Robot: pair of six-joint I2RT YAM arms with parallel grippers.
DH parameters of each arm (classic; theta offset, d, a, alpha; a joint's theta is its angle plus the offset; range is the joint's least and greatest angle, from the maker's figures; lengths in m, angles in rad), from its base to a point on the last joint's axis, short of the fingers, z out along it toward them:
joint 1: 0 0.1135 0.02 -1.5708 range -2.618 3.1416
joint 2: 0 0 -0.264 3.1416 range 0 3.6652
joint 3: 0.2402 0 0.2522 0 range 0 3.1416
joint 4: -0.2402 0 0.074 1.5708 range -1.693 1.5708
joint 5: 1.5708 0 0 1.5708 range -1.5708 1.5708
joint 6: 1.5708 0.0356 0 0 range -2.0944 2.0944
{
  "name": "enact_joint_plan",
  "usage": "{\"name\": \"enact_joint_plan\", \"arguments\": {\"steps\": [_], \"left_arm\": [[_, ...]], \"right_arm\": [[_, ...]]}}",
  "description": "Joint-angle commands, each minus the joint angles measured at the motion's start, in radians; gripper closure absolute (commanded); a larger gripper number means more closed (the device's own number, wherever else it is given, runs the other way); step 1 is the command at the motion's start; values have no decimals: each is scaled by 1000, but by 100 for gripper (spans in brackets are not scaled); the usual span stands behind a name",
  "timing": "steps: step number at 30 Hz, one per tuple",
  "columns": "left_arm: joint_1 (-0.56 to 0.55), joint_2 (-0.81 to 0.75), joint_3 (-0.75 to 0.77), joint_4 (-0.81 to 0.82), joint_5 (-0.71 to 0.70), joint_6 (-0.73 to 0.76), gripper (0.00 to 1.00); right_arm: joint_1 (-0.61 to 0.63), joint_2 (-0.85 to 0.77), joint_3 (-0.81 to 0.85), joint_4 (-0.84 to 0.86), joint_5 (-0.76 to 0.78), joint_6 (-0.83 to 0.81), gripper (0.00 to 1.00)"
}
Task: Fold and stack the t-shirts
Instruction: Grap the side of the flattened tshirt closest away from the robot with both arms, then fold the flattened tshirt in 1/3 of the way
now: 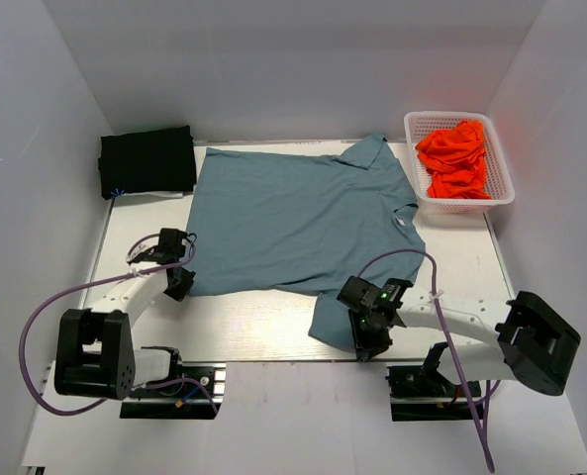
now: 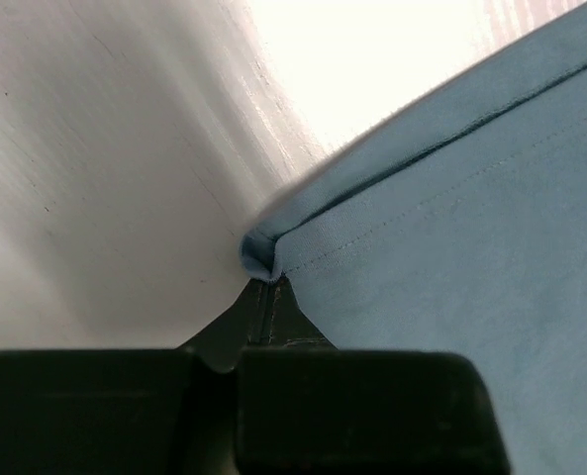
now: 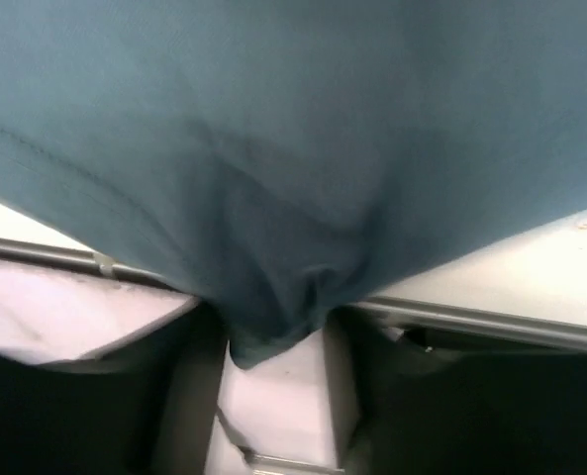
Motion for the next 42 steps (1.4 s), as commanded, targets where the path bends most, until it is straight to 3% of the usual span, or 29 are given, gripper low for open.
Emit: {"name": "enact_joint_plan", "arguments": {"steps": [1, 3, 8, 13, 20, 29, 42], "left_arm": [[7, -32, 50, -23, 9, 13, 100], [7, -41, 51, -24, 18, 31, 100], [7, -77, 74, -2, 49, 51, 100], [7, -86, 139, 7, 40, 73, 100], [7, -37, 216, 7, 30, 101, 100], [7, 142, 405, 35, 49, 101, 100], [7, 383, 643, 13, -20, 120, 100]], "right_arm": [[7, -18, 1, 48, 70, 62, 67], [7, -41, -22, 51, 81, 87, 99], [-19, -209, 5, -5, 146, 101, 100], [-15, -217, 84, -10, 98, 58, 100], [-105, -124, 234, -42, 168, -27, 100], [-364, 60, 458, -18, 171, -214, 100], [-617, 274, 809, -33, 144, -381, 100]]}}
